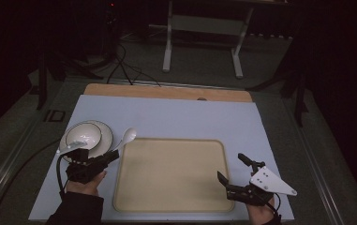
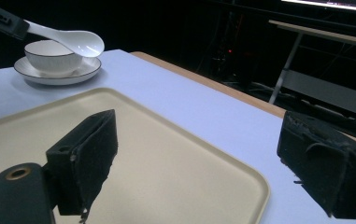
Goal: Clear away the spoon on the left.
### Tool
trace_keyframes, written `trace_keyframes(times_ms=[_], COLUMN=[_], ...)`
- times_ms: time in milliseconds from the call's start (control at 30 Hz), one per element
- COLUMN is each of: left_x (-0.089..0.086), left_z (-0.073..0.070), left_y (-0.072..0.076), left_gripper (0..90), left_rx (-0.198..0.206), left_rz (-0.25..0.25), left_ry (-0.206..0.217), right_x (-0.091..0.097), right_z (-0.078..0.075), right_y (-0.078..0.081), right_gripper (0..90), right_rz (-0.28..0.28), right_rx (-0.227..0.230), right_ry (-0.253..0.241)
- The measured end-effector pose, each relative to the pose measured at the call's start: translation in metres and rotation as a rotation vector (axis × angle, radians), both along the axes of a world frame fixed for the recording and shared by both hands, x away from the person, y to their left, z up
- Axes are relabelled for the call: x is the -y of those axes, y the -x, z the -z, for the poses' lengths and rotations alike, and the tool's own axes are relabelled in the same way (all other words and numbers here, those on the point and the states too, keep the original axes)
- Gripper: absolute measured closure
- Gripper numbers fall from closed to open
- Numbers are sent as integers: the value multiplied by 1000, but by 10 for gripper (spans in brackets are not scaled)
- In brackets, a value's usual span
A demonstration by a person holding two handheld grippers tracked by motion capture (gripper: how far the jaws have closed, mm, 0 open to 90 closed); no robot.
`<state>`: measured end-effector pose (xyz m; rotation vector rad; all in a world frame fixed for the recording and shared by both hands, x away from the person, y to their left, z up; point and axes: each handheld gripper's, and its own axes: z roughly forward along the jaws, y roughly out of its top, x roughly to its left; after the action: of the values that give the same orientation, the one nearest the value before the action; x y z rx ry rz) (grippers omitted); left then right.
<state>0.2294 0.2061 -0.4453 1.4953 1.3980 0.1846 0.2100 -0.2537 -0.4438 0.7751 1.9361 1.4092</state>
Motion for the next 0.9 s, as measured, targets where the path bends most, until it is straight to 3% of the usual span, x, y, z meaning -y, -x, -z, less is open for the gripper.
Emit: trace_keyframes(times_ms=[67, 233, 467, 500, 567, 767, 900], left_x=[5, 14, 36, 40, 46, 58, 63], left_z=[2, 7, 17, 18, 23, 37, 43], left_y=[1, 3, 8, 9, 9, 14, 17], left_gripper=[855, 855, 855, 855, 855, 855, 855], left_rx=[-1, -4, -13, -12, -18, -17, 6], left_rz=[1, -9, 19, 21, 26, -7, -36], left_ry=[-11, 11, -23, -44, -24, -46, -96], right_x=[0, -1, -1, -1, -1, -1, -2], right_z=[0, 0, 0, 0, 1, 1, 1], right_y=[0, -1, -1, -1, -1, -2, -2], right_gripper=[122, 122, 122, 122, 122, 122, 122], right_rz=[2, -2, -3, -3, -2, -2, -4], right_rx=[2, 0, -2, -2, -6, -6, -7], right_ry=[-2, 0, -1, -1, -3, -2, -1])
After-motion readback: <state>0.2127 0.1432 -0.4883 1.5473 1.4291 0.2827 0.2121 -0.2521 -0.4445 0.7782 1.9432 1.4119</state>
